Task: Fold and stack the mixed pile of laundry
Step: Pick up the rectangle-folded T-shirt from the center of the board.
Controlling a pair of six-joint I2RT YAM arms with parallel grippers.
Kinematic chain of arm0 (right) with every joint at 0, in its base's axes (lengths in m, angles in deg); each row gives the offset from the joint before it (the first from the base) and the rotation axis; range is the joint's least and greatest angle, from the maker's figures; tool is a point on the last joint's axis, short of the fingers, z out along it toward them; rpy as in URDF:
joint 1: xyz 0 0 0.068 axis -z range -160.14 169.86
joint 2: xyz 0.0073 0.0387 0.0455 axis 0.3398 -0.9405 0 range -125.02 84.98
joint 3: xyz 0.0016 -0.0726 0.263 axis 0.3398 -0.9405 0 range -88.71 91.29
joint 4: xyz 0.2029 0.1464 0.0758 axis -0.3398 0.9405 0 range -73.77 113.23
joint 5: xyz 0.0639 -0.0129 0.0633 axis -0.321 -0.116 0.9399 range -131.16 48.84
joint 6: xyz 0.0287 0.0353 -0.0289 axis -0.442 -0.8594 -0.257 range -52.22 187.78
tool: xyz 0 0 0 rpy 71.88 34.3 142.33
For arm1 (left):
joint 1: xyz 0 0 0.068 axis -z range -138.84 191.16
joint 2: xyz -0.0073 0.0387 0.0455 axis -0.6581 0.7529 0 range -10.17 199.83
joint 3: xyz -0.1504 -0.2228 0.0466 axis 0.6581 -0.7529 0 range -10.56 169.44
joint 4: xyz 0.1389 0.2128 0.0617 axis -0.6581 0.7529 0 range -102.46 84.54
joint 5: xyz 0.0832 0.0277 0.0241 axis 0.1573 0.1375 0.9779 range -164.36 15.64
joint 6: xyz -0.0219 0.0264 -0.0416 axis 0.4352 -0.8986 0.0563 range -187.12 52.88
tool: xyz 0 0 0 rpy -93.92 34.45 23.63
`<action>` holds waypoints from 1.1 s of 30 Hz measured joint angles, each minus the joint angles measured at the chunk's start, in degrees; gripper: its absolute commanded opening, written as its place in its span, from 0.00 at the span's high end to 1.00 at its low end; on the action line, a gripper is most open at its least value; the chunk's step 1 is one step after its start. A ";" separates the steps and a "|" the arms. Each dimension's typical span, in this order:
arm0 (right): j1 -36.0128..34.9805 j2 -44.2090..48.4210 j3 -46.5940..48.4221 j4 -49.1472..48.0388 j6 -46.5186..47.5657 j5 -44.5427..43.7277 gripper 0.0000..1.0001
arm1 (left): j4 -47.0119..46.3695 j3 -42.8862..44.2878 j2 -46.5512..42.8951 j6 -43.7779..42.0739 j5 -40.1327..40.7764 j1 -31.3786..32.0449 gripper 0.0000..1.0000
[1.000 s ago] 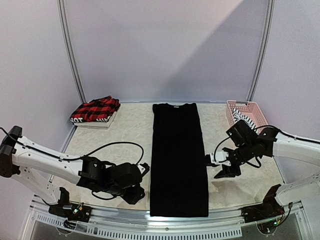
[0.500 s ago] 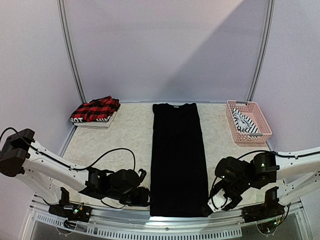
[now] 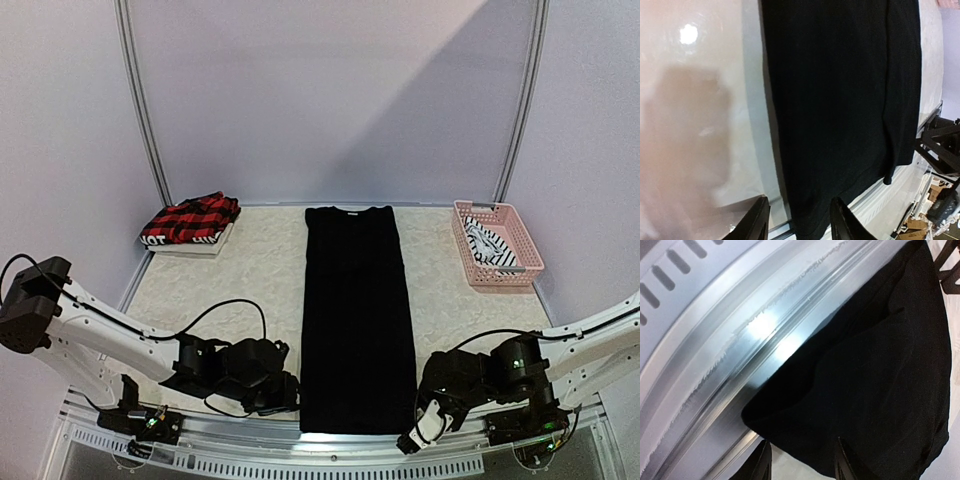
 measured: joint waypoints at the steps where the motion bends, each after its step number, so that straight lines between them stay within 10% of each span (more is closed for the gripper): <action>1: -0.39 -0.68 -0.04 -0.63 0.37 -0.33 0.58 | -0.24 0.00 0.15 0.24 -0.44 0.00 0.56; 27: -6.43 -5.62 -1.27 -7.65 2.34 -5.95 0.65 | -4.90 0.48 3.48 3.63 -7.30 0.68 0.65; 33: -6.64 -5.62 -1.27 -7.13 0.83 -6.64 0.94 | -4.13 0.48 3.39 3.72 -7.52 0.70 0.79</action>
